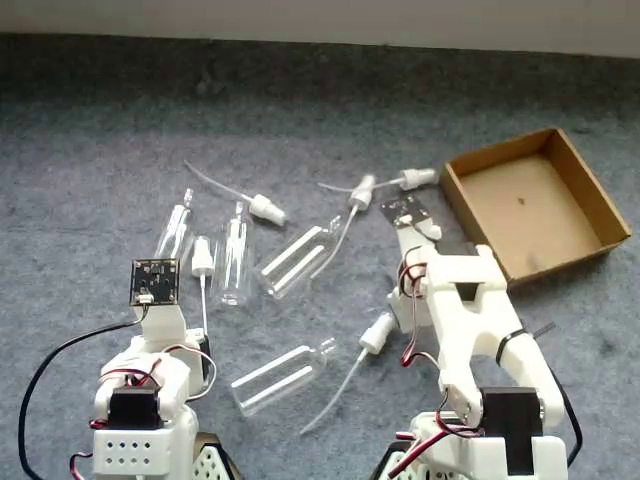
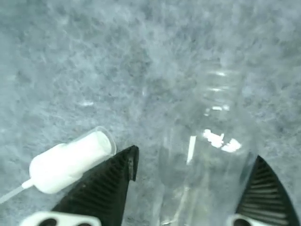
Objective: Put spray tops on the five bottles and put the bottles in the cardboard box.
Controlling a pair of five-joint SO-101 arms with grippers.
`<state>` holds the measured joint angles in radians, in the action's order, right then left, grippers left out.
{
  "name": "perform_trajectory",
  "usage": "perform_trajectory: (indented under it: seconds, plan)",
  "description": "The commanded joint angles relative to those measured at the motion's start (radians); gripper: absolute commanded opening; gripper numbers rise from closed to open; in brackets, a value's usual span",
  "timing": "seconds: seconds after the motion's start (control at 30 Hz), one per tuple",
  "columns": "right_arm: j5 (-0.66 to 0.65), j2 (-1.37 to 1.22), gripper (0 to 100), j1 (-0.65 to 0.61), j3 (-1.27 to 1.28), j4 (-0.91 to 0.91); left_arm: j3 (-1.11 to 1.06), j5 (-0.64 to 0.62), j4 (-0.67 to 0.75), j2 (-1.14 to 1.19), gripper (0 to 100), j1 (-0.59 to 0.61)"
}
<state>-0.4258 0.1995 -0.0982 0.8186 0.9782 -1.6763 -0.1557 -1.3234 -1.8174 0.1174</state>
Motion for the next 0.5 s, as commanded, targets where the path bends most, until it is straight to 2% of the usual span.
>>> perform_trajectory:
  seconds: [0.0, 0.17, 0.27, 0.47]
  plan:
    - [-0.009, 0.045, 32.0, -0.015, -0.096, 0.013, -0.018, -0.009, 0.000, -0.008, 1, 0.015]
    - [-0.009, 0.044, 32.0, -0.013, -0.137, 0.008, -0.018, -0.009, 0.000, -0.008, 1, 0.015]
    - [0.035, 0.035, 32.0, -0.015, -0.137, 0.007, -0.018, -0.009, -0.002, -0.008, 1, 0.015]
    - [0.038, 0.033, 31.9, -0.013, -0.110, -0.068, -0.018, -0.008, -0.003, -0.008, 1, 0.015]
